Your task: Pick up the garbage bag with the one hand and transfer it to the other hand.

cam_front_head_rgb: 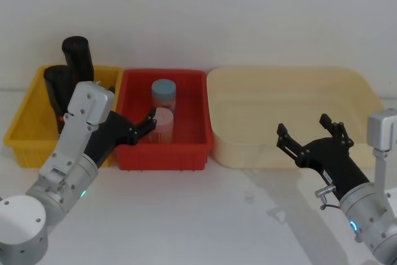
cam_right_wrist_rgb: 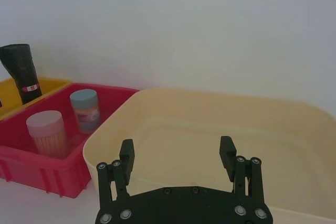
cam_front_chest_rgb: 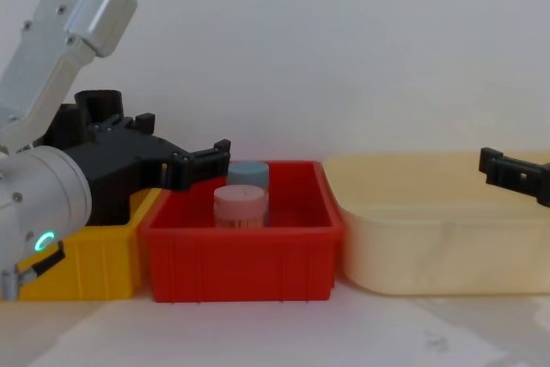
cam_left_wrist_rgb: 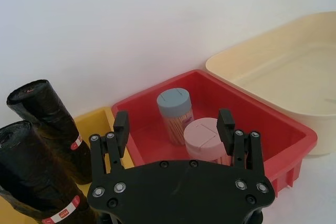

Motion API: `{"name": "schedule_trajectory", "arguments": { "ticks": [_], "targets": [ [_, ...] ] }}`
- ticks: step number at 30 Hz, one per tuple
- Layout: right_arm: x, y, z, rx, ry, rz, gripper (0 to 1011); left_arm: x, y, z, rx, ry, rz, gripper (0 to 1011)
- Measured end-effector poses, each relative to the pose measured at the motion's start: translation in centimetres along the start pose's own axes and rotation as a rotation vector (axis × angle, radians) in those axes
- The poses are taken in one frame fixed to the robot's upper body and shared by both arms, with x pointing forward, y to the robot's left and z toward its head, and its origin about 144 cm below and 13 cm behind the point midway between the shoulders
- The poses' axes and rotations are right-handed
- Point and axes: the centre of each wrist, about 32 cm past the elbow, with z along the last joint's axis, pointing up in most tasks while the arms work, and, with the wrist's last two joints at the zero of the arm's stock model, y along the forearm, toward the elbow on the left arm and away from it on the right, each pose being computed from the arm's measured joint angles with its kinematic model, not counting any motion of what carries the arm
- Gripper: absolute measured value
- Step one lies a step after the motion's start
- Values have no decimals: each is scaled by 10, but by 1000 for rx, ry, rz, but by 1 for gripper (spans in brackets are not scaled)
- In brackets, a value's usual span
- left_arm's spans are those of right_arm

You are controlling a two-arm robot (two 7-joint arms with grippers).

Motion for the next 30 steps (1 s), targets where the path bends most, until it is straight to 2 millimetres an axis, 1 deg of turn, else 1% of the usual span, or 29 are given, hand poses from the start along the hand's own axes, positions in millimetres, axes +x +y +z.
{"name": "schedule_trajectory", "arguments": {
  "ticks": [30],
  "targets": [
    [0, 0, 0, 0, 0, 0, 1002, 0, 0, 0, 0, 0, 0, 1000]
  ]
}}
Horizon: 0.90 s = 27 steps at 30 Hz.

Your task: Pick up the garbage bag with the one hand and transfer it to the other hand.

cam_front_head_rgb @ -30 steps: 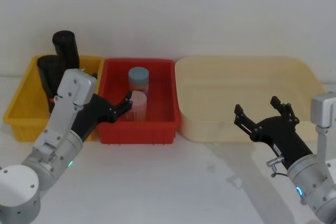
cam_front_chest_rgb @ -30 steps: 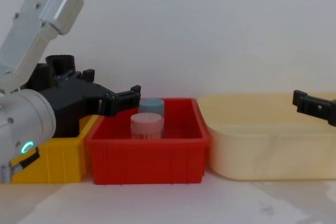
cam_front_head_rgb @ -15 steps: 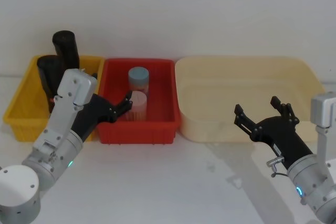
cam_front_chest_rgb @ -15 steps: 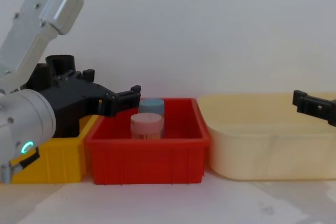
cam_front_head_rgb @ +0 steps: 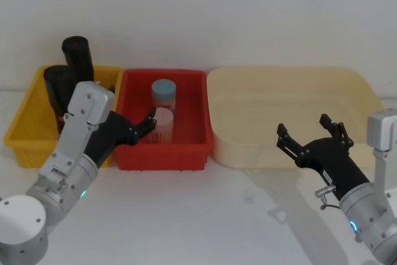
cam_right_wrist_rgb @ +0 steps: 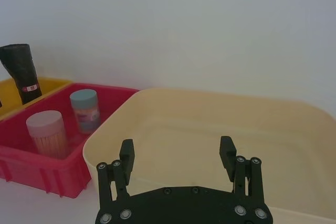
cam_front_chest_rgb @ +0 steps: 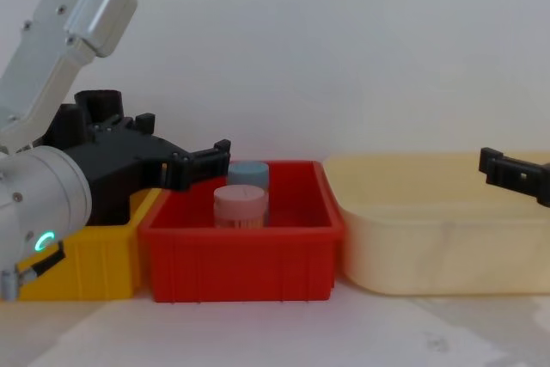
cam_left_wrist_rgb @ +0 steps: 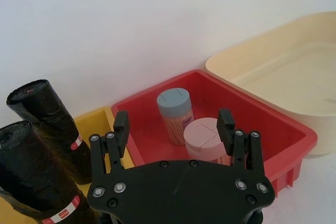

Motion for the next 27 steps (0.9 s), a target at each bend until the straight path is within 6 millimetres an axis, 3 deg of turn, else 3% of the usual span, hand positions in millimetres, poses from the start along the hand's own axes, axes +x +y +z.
{"name": "schedule_trajectory", "arguments": {
  "ticks": [19, 27],
  "targets": [
    [0, 1, 1, 2, -1, 0, 1001, 0, 0, 0, 0, 0, 0, 1000],
    [9, 14, 6, -10, -9, 28, 1002, 2, -5, 5, 1, -8, -8, 1000]
  ]
}}
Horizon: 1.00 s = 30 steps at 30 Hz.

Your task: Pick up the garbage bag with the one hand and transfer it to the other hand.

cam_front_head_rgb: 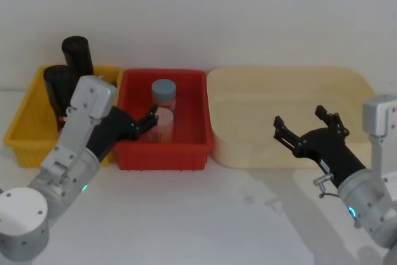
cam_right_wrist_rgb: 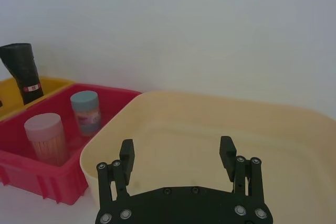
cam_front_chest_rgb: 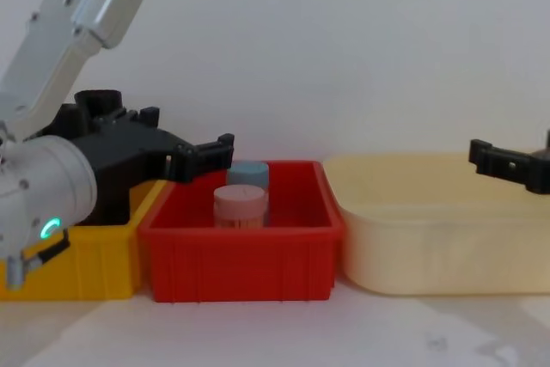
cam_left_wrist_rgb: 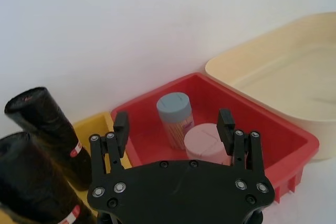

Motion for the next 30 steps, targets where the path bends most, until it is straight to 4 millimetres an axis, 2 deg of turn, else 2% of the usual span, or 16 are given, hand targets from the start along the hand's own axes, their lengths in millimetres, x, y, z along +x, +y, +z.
{"name": "schedule_trajectory", "arguments": {
  "ticks": [7, 13, 20, 30],
  "targets": [
    [16, 25, 15, -26, -7, 72, 1001, 8, -6, 16, 5, -12, -17, 1000],
    [26, 49, 33, -45, -15, 137, 1001, 23, -1, 31, 6, -12, -13, 1000],
    [32, 81, 56, -63, -22, 220, 1001, 52, 22, 43, 14, -4, 27, 1000],
    [24, 116, 72, -90, -12, 307, 1002, 90, 52, 45, 46, 35, 93, 1000]
  ]
}}
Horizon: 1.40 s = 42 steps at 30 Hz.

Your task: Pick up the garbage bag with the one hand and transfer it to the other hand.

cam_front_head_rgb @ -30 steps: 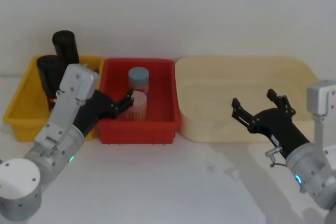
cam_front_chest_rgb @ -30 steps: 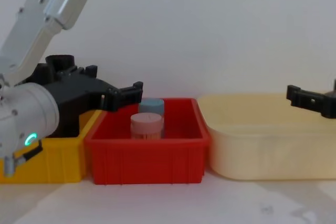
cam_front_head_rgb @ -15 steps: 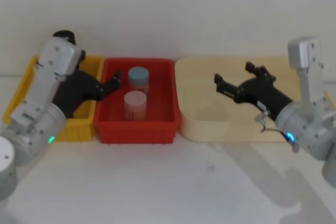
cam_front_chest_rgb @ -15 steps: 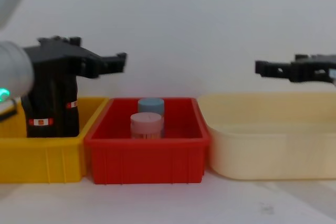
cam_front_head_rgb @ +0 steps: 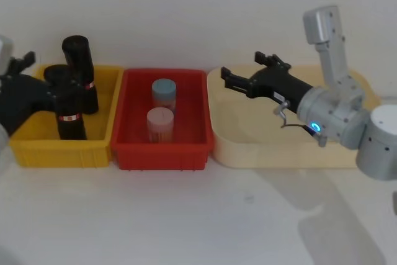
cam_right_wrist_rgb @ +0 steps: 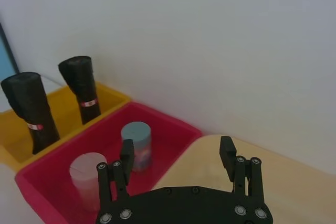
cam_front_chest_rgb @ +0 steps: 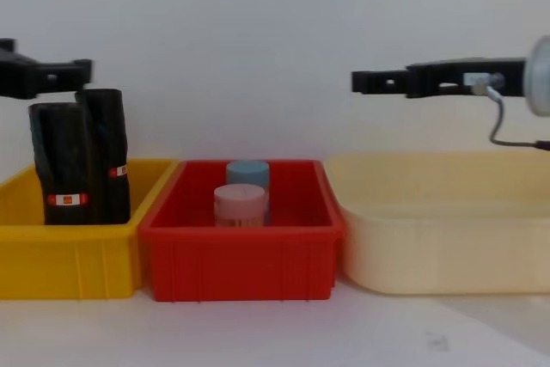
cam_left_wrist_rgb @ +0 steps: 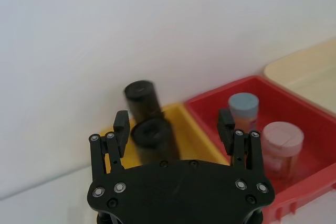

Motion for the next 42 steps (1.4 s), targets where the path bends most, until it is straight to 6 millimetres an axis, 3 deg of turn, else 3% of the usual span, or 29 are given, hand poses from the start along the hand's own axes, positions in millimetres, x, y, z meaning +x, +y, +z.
{"name": "schedule_trajectory", "arguments": {
  "ticks": [19, 29, 42],
  "targets": [
    [-15, 39, 19, -66, -68, 63, 1001, 42, 20, -26, 51, 163, -19, 1000],
    [-24, 46, 21, -87, -113, 62, 1001, 52, 11, -44, 49, 242, -58, 1000],
    [-27, 48, 20, -99, -147, 53, 1001, 55, -17, -59, 69, 268, -84, 1000]
  ]
}}
